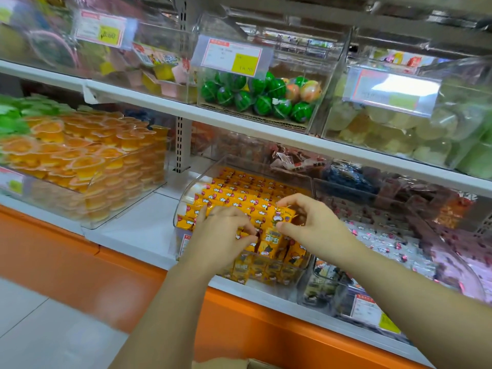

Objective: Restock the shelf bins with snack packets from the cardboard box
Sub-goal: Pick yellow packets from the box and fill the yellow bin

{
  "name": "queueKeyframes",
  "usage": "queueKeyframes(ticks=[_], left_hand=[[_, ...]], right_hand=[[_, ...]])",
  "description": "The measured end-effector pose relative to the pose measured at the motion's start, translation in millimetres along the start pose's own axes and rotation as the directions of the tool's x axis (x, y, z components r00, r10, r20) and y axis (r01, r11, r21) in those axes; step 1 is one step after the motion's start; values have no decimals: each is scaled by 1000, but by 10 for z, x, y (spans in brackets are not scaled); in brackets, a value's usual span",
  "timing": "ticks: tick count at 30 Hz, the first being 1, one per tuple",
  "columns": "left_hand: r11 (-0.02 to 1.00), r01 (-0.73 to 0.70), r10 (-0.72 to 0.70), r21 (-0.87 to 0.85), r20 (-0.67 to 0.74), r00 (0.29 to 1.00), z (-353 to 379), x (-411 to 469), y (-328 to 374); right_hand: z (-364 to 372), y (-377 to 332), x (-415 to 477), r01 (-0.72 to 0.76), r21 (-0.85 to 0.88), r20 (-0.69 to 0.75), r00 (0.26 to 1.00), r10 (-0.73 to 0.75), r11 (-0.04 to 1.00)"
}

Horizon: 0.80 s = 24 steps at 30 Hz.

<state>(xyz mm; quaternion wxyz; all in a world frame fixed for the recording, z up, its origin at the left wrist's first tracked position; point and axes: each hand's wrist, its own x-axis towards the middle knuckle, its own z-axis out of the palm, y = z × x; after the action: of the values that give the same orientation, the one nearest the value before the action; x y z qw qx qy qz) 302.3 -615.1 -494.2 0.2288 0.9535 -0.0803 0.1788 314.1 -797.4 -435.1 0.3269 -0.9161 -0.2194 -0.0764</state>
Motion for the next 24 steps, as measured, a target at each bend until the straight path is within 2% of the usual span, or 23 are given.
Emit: queueKeyframes(ticks=[2, 4, 6, 8, 11, 13, 14, 15, 16, 18, 20, 21, 24], left_hand=[[1000, -14, 14, -18, -27, 1000, -5, 9, 2], [982, -39, 16, -187, -120, 993, -57, 19, 41], [883, 12, -77, -470, -120, 990, -170, 26, 149], [763, 82, -157, -641, -61, 986, -256, 40, 219], [619, 221, -231, -754, 95, 968, -263, 46, 199], [435, 369, -267, -821, 273, 924, -233, 23, 178], [353, 409, -269, -842, 327, 906, -228, 12, 176], [318, 413, -279, -853, 332, 901, -232, 11, 174], [336, 391, -299, -857, 297, 907, -240, 21, 169], [481, 305, -299, -822, 173, 938, -269, 49, 177], [670, 212, -216, -711, 87, 973, -299, 46, 239], [727, 171, -172, -665, 64, 983, -302, 42, 271], [777, 70, -90, -625, -1, 996, -321, 27, 334]], right_hand=[[-5, -5, 0, -9, 84, -44, 999, 13, 996], [-50, -29, -14, -43, 273, -147, 985, 85, 961], [-94, -30, -39, -61, 461, -214, 961, 178, 885], [-93, -17, -67, -68, 561, -201, 955, 216, 825], [-41, -24, -135, -54, 545, -166, 971, 171, 837], [-19, -24, -182, -19, 509, -170, 978, 122, 861], [-14, -22, -203, -4, 465, -169, 981, 93, 886], [-9, -10, -216, 8, 381, -163, 985, 59, 924], [-10, 7, -227, 17, 262, -147, 989, 23, 965], [-7, 28, -235, 32, 67, -99, 995, -25, 997], [1, 34, -223, 35, 17, -72, 997, -33, 999], [8, 27, -210, 31, 8, -58, 998, -30, 999], [47, -15, -157, 46, -6, 3, 999, -46, 999]])
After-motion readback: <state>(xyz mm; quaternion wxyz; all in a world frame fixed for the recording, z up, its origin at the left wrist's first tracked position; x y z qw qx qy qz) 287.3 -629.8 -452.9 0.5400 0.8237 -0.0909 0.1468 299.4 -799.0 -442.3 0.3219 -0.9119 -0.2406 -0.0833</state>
